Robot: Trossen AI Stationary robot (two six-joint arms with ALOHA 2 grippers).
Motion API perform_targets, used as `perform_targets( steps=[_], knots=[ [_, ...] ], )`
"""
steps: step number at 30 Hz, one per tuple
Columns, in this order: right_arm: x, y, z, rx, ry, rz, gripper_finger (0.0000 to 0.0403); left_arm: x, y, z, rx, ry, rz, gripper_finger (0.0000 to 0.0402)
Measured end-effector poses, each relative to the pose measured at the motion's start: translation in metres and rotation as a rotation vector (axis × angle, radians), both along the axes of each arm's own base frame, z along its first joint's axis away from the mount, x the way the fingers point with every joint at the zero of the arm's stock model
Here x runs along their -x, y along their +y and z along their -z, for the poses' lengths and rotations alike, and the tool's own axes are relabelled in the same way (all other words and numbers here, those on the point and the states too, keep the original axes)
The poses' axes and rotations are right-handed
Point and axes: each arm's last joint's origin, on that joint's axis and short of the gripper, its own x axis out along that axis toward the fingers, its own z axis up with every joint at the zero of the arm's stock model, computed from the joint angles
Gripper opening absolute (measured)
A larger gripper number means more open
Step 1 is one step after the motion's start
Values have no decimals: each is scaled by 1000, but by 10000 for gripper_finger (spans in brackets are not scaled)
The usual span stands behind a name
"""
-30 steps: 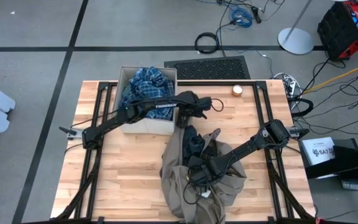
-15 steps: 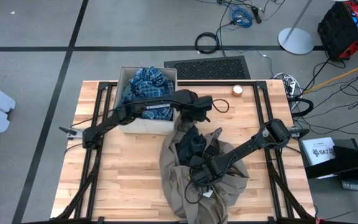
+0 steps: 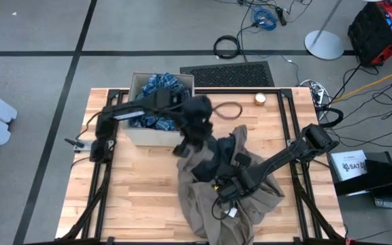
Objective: Sort clothes
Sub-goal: Put the brown jacket into the laundry organizer
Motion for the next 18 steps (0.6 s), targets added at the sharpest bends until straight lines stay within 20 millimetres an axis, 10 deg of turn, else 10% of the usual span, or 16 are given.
perform_targets(
  steps=[7, 18],
  knots=[
    [1, -6, -2, 44, 29, -20, 4, 6, -84, -1, -67, 2, 100, 0],
    [31, 14, -35, 20, -27, -79, 4, -28, -169, 93, -166, -178, 157, 0]
  ],
)
